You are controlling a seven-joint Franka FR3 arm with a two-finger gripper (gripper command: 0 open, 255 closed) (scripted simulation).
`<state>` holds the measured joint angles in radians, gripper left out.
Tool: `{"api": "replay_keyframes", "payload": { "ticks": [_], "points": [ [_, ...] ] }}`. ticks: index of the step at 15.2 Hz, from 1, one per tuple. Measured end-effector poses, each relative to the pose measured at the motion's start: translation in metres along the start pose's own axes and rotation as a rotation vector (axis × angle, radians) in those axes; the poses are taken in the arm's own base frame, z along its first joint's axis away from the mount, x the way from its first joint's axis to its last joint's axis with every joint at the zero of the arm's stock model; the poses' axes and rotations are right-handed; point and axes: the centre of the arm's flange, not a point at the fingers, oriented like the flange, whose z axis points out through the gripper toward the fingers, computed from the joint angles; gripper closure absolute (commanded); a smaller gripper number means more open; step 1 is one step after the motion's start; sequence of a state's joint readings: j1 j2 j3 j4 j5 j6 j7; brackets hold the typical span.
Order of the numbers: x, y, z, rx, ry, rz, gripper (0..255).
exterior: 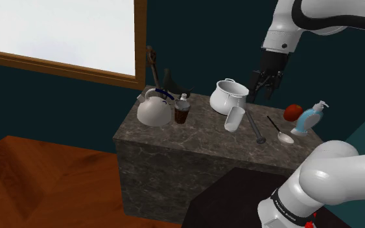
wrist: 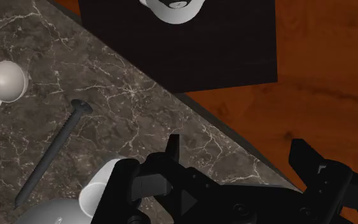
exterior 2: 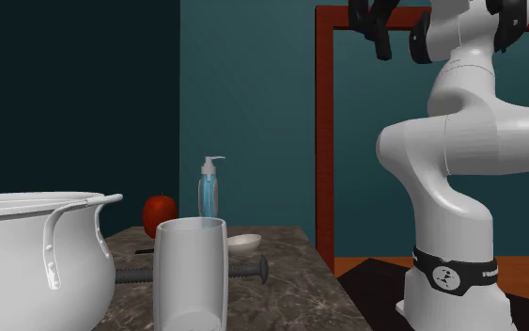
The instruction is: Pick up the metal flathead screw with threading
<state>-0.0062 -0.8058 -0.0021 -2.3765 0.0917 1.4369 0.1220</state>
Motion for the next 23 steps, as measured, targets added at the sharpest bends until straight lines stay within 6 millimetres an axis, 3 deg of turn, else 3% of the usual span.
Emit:
{"api": "replay_keyframes", "payload": {
  "ticks": [2, 4, 13, 23],
  "points": [
    [0.003, 0.004, 0.003, 0.002, 0.002, 0.008, 0],
    [0.015, 0.021, 0.012, 0.009, 0.010, 0.036, 0],
    [0.065, 0.108, 0.065, 0.044, 0.055, 0.188, 0],
    [0.110, 0.215, 0.137, 0.084, 0.106, 0.359, 0]
  ]
}}
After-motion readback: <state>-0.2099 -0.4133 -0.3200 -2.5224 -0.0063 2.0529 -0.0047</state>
